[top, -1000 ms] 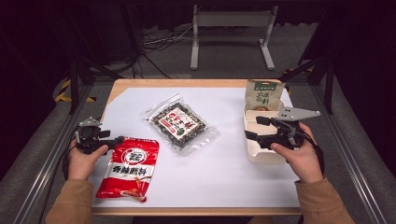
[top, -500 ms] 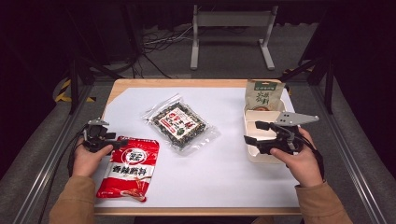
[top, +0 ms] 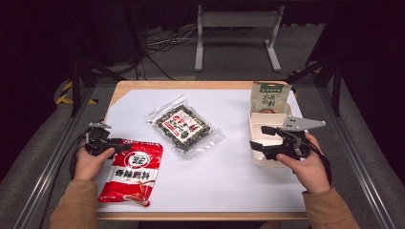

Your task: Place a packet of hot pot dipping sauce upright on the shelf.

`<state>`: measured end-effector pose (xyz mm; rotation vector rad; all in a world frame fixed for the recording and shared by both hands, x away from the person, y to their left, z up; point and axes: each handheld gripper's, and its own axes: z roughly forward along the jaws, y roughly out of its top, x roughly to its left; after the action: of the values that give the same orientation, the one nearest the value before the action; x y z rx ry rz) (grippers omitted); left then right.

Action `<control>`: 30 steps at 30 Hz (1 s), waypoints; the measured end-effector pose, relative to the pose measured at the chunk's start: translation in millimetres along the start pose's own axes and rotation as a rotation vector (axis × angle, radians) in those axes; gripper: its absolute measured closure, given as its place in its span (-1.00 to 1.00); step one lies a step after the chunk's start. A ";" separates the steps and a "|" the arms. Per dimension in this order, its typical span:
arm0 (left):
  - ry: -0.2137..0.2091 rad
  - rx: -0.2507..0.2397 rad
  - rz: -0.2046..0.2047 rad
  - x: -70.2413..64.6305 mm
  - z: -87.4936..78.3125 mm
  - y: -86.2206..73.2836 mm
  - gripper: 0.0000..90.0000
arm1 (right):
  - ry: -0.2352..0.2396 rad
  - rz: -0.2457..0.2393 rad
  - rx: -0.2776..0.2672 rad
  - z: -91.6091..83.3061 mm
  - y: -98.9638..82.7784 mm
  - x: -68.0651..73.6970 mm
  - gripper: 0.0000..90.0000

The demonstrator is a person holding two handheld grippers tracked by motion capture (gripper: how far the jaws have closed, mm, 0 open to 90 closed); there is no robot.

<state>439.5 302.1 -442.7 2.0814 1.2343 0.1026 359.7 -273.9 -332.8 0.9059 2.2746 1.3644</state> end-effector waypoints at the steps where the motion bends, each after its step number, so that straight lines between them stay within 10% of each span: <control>1: 0.002 -0.001 0.014 -2.9 -0.3 0.3 0.02 | 0.000 0.001 0.000 0.0 -0.1 -0.1 -0.38; 12: -0.025 -0.078 0.096 -16.1 -7.3 1.8 0.29 | 0.006 -0.001 -0.001 0.2 -0.4 0.0 -0.39; 21: 0.112 -0.020 0.187 -26.4 5.4 3.6 1.00 | 0.012 -0.001 -0.003 0.7 -0.4 0.9 -0.39; 30: 0.094 -0.066 0.183 -27.8 -5.9 3.1 1.00 | 0.014 0.000 -0.005 0.0 -0.4 1.1 -0.37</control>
<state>424.4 282.2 -428.9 2.1486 1.0771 0.3231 358.8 -273.3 -333.2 0.8976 2.2806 1.3792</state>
